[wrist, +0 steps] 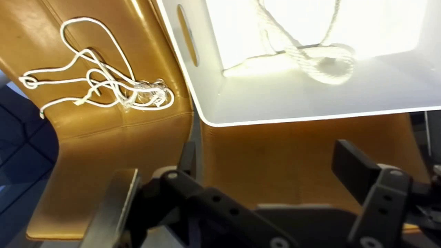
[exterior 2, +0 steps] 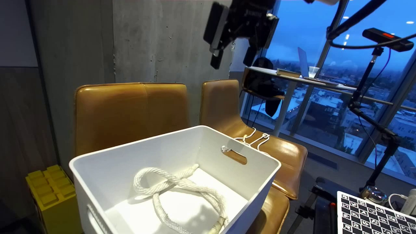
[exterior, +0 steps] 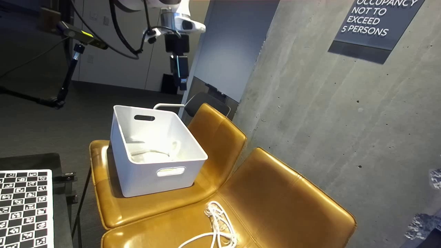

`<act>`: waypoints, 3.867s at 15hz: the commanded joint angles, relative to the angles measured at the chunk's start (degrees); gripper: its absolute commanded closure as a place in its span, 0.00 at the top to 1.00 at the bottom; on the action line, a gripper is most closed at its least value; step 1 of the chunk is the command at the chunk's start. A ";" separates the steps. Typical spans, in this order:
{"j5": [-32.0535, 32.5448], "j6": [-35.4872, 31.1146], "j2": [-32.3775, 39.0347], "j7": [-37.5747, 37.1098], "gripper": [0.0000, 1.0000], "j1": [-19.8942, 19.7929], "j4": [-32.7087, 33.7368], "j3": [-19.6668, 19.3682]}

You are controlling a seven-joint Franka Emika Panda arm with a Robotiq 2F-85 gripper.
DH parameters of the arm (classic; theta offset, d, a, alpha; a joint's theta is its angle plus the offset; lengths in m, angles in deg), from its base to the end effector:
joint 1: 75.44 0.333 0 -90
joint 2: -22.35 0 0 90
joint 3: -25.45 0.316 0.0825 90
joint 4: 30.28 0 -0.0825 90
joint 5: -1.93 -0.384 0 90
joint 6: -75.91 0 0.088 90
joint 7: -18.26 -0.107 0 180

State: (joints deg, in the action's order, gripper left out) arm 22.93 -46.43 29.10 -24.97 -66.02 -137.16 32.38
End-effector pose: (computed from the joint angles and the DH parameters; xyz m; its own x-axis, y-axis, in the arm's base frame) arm 0.5886 0.1540 0.4693 0.9170 -0.2571 0.3051 -0.3117 -0.9389 0.1458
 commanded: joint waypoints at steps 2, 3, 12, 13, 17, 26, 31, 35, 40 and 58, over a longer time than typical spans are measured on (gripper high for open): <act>-5.87 -4.15 2.54 8.42 1.00 -6.83 -2.11 -6.28; -6.78 -4.86 4.19 9.99 1.00 -8.32 -1.67 -7.78; -10.62 -10.12 17.93 14.93 1.00 -14.09 -2.53 -16.09; -10.41 -11.02 19.34 14.46 1.00 -14.00 -2.70 -16.80; -8.47 -17.75 22.73 10.96 1.00 -12.37 -6.19 -20.13; -9.12 -25.85 30.76 5.44 1.00 -10.29 -6.31 -27.41; -11.39 -24.53 35.01 4.26 1.00 -11.43 -3.42 -27.68; -13.53 -23.15 38.20 3.94 0.97 -11.25 -0.20 -27.21; -13.07 -24.27 39.93 2.92 0.84 -7.94 -1.12 -27.56; -11.45 -23.17 36.86 1.27 0.02 -2.47 -3.58 -30.36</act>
State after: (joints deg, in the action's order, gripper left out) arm 10.79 -70.32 68.64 -22.44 -70.23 -138.90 3.13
